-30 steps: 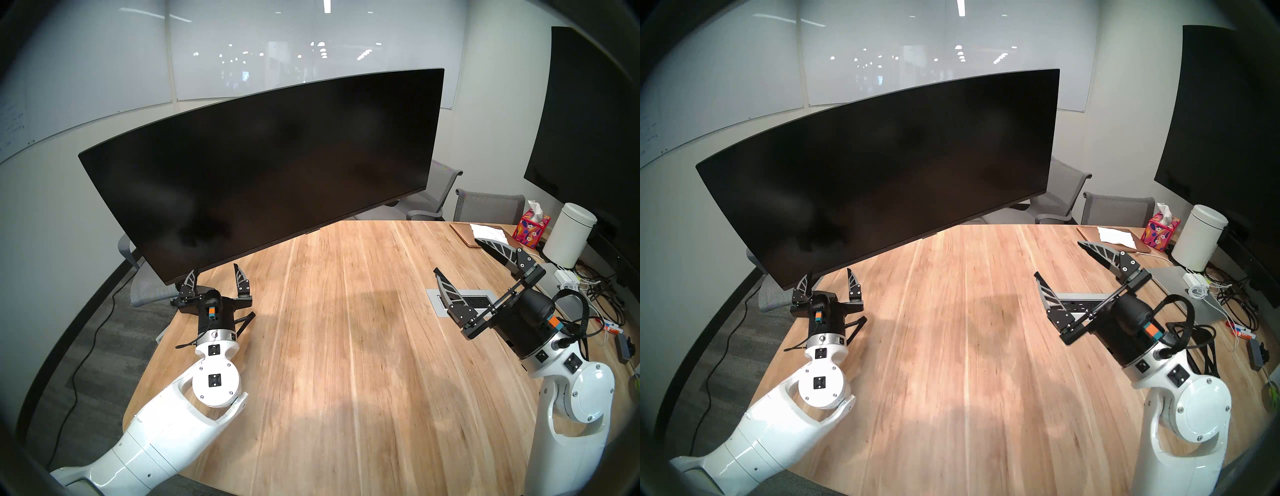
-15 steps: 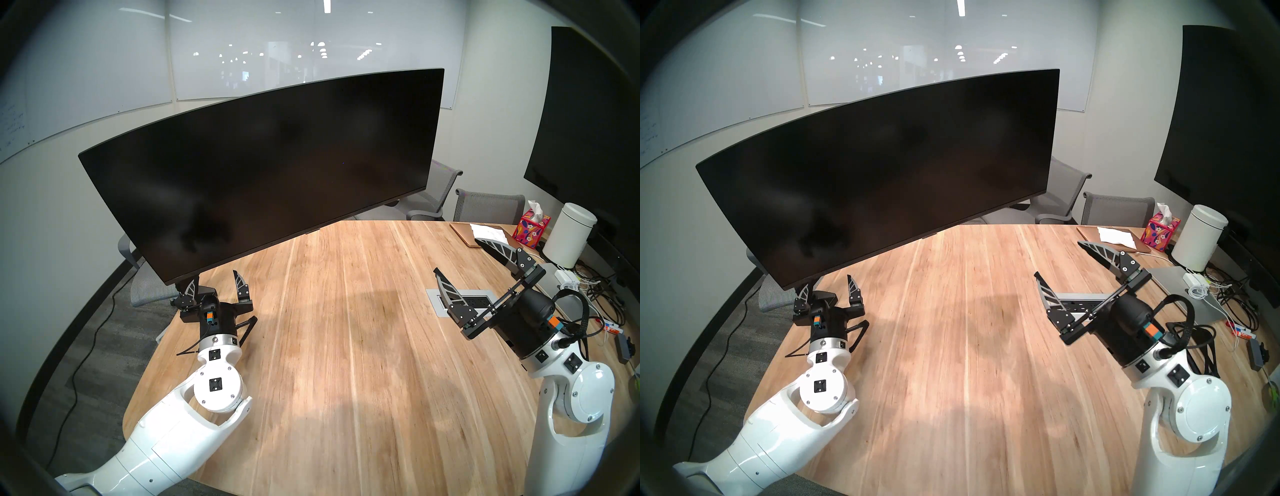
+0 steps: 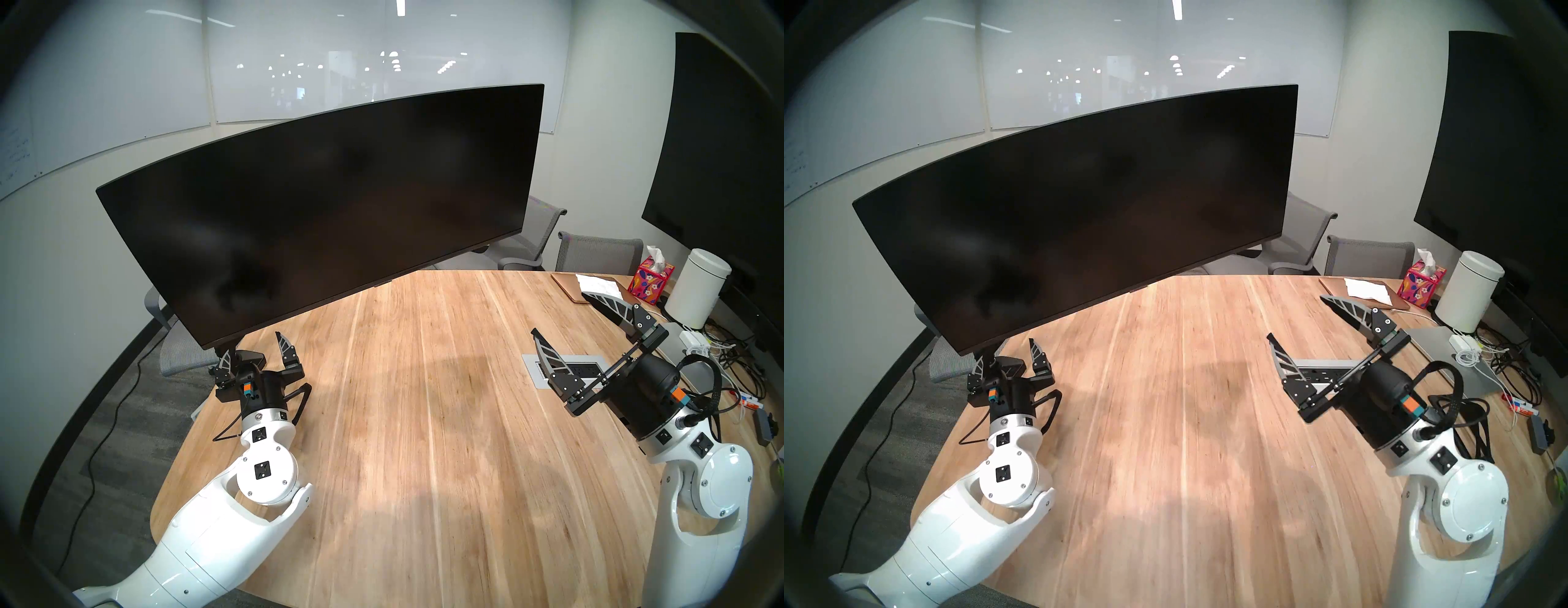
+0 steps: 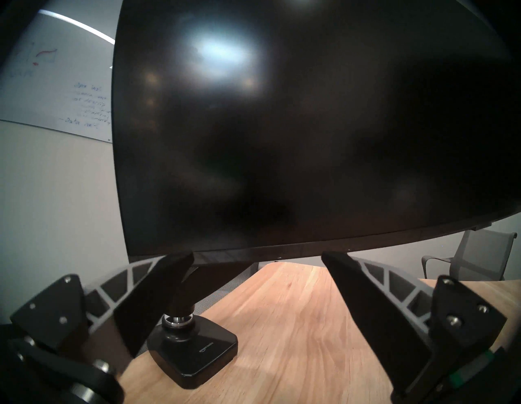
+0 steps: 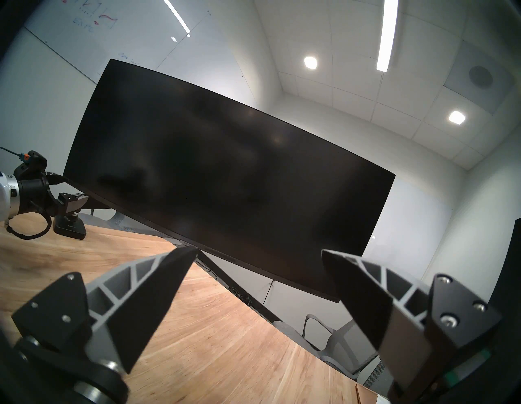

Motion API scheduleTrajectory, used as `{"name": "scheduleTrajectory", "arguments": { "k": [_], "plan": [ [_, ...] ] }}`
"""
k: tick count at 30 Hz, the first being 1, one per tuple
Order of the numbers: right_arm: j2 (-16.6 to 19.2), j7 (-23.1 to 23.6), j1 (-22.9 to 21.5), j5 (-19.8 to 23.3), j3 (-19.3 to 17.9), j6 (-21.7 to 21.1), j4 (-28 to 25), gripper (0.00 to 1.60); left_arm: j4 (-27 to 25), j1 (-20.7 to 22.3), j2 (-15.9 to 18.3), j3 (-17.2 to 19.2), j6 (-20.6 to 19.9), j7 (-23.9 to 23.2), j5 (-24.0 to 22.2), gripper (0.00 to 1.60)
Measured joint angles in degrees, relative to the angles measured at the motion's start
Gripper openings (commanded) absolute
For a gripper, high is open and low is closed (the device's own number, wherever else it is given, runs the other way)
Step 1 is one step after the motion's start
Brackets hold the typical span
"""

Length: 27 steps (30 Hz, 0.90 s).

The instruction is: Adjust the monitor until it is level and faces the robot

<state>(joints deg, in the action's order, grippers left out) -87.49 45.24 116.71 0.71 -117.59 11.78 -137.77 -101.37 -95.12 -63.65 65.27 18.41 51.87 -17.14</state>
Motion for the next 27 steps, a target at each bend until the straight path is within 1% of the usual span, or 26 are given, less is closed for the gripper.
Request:
{"name": "scheduleTrajectory", "arguments": {
  "k": [10,18,23,27],
  "plan": [
    [0.00,0.00,0.00,0.00,0.00,0.00,0.00,1.60,-2.12,-1.24,-0.06,1.81,-0.10,1.48,-4.88,1.60],
    [0.00,0.00,0.00,0.00,0.00,0.00,0.00,1.60,-2.76,-2.19,0.25,1.96,-2.67,2.02,-7.40,1.60],
    [0.00,0.00,0.00,0.00,0.00,0.00,0.00,1.60,-1.39,-0.26,-0.23,1.16,-4.77,1.40,-7.98,1.60],
    [0.00,0.00,0.00,0.00,0.00,0.00,0.00,1.60,-0.64,1.18,0.39,-0.07,-6.01,0.39,-6.08,1.60]
  ]
}}
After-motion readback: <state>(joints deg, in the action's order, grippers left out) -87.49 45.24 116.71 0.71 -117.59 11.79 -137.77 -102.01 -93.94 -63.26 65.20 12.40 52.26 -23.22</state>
